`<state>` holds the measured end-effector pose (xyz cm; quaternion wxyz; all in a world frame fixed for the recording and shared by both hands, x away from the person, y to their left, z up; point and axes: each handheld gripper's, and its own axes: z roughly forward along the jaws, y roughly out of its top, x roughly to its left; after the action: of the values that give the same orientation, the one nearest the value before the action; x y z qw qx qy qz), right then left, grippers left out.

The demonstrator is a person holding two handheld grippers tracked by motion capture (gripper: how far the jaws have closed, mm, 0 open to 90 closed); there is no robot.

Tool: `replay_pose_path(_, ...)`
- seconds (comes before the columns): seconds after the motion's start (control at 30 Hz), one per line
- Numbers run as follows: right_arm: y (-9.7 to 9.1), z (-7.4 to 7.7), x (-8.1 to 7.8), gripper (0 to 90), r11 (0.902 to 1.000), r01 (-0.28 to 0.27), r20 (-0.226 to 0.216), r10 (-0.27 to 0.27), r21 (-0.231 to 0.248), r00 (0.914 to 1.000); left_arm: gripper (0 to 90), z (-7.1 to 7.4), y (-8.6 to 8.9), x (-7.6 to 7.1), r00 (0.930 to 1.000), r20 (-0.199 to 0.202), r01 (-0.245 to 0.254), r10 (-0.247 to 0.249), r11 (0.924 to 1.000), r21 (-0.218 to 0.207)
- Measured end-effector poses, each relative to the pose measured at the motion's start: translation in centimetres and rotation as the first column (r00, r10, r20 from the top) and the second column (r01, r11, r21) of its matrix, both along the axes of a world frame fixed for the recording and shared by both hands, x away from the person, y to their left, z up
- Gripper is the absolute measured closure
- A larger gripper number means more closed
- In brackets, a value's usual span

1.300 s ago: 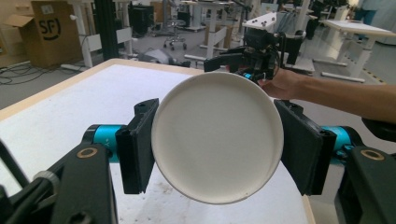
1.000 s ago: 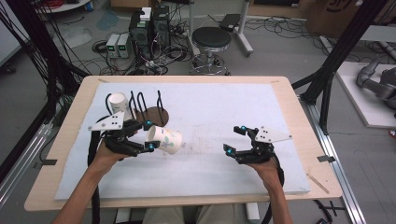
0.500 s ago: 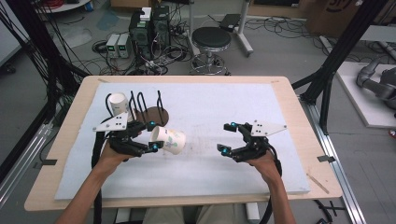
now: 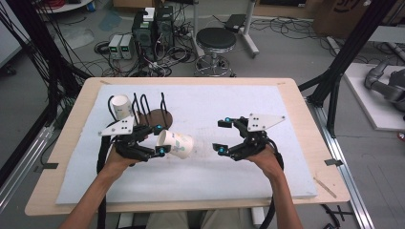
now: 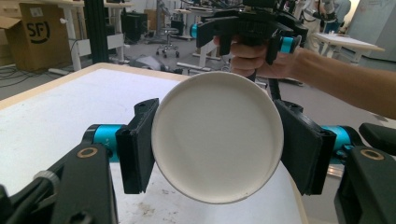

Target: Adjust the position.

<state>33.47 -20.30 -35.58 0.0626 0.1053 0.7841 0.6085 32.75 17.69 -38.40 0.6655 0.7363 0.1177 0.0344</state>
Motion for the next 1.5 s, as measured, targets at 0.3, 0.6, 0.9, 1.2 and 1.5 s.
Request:
replay_pose_path(0.3,2.8,0.6,0.7,18.0,0.9968,-0.079,0.001,0.079,0.001,0.9968,34.6,0.1,-0.7,-0.1,0.9998,0.001,0.019,-0.019,0.9997,0.015)
replay_pose_path(0.6,4.8,0.5,1.1,18.0,0.9903,-0.138,-0.022,0.138,-0.009,0.9902,34.6,0.6,-0.8,-0.4,0.9997,0.012,0.020,-0.020,0.9994,0.028)
replay_pose_path(0.9,6.5,0.3,1.3,18.0,0.9825,-0.185,-0.041,0.185,-0.019,0.9820,34.6,1.1,-1.2,-0.5,0.9992,0.020,0.033,-0.033,0.9991,0.027)
replay_pose_path(1.2,7.6,0.1,1.2,18.0,0.9767,-0.213,-0.046,0.211,-0.027,0.9764,34.6,1.5,-1.6,-0.7,0.9985,0.030,0.044,-0.045,0.9986,0.028)
replay_pose_path(1.5,8.3,-0.2,1.2,18.1,0.9702,-0.240,-0.053,0.238,-0.032,0.9697,34.6,1.9,-1.9,-0.9,0.9976,0.036,0.059,-0.060,0.9981,0.019)
